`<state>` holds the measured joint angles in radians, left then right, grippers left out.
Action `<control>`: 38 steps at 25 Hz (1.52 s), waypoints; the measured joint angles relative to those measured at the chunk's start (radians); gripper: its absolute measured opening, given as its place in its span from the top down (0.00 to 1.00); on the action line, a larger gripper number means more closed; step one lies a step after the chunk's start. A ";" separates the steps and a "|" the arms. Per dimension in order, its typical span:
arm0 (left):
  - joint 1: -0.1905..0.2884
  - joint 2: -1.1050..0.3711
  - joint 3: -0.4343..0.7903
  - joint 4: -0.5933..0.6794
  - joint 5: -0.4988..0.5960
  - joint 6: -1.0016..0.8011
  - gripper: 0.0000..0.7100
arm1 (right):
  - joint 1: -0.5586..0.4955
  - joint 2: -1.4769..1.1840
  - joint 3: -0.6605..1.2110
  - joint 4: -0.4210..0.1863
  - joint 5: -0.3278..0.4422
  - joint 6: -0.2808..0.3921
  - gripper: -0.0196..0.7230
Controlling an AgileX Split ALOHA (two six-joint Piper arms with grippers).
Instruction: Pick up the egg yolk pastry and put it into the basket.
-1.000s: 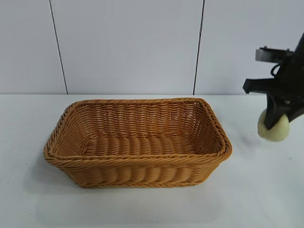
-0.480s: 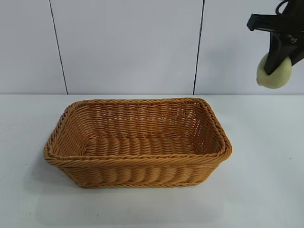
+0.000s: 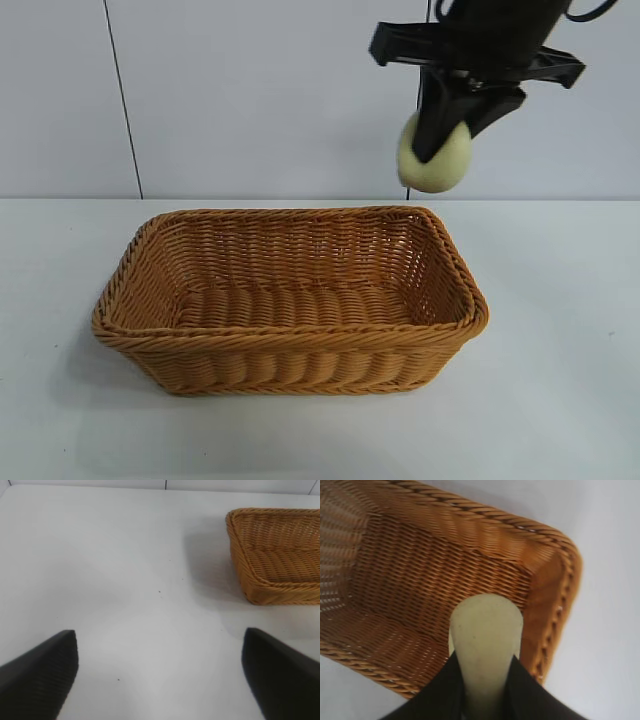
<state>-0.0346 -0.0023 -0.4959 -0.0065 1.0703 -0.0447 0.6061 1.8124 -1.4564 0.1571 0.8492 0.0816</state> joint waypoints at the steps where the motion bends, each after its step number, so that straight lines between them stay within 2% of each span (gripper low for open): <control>1: 0.000 0.000 0.000 0.000 0.000 0.000 0.09 | 0.013 0.017 0.000 0.001 -0.018 0.004 0.81; 10: 0.000 0.000 0.000 0.000 0.000 0.000 0.09 | 0.042 0.240 -0.001 0.002 -0.149 0.013 0.81; 17: 0.000 0.000 0.000 0.000 0.000 0.000 0.09 | 0.042 0.292 -0.001 0.001 -0.167 0.027 0.79; 19: 0.000 0.000 0.000 0.000 0.000 0.000 0.09 | 0.042 0.292 -0.001 0.001 -0.163 0.029 0.64; 23: 0.000 0.000 0.000 0.000 0.000 0.000 0.09 | 0.042 0.290 -0.001 0.001 -0.136 0.029 0.19; 24: 0.000 0.000 0.000 0.000 0.000 0.000 0.09 | 0.042 0.285 -0.001 0.000 -0.127 0.028 0.14; 26: 0.000 0.000 0.000 0.000 0.000 0.000 0.09 | 0.042 0.271 -0.016 -0.008 -0.090 0.026 0.09; 28: 0.000 0.000 0.000 0.000 0.000 0.000 0.09 | 0.042 0.256 -0.051 -0.029 -0.036 0.030 0.08; 35: 0.000 0.000 0.000 0.000 0.000 0.000 0.09 | 0.028 0.242 -0.273 -0.147 0.234 0.074 0.07; 38: 0.000 0.000 0.000 0.000 0.000 0.000 0.09 | -0.001 0.240 -0.354 -0.188 0.302 0.077 0.07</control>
<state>-0.0346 -0.0023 -0.4959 -0.0065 1.0703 -0.0447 0.6049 2.0522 -1.8105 -0.0305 1.1510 0.1585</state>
